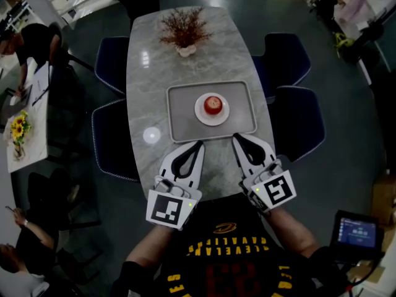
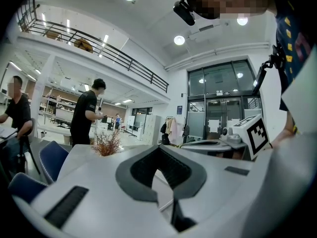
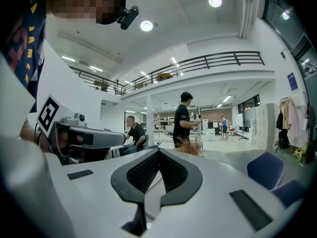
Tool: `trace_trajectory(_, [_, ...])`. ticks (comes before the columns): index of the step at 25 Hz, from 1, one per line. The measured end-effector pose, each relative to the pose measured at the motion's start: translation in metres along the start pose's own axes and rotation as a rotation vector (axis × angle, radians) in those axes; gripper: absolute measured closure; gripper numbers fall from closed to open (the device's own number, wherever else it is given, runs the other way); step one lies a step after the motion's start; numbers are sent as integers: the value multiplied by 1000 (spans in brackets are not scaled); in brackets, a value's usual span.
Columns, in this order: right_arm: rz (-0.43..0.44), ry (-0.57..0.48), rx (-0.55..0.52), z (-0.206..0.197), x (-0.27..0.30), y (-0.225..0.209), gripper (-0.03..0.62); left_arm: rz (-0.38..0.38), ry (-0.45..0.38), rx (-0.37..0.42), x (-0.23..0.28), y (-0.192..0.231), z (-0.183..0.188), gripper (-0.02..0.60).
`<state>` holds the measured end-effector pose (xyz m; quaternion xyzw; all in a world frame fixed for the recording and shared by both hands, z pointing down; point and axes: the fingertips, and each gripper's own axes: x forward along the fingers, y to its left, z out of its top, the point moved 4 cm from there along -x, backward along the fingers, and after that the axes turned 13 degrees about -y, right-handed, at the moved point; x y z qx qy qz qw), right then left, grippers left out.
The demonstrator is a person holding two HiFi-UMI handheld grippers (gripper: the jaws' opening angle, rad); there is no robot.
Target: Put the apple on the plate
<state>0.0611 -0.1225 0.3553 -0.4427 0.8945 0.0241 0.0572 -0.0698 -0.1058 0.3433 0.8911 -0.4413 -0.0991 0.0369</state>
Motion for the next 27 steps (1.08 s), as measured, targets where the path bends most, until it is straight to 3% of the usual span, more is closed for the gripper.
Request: trace_trajectory(27, [7,-8,-8,4,-3,-2,589,15,4,16,2,0,-2,580])
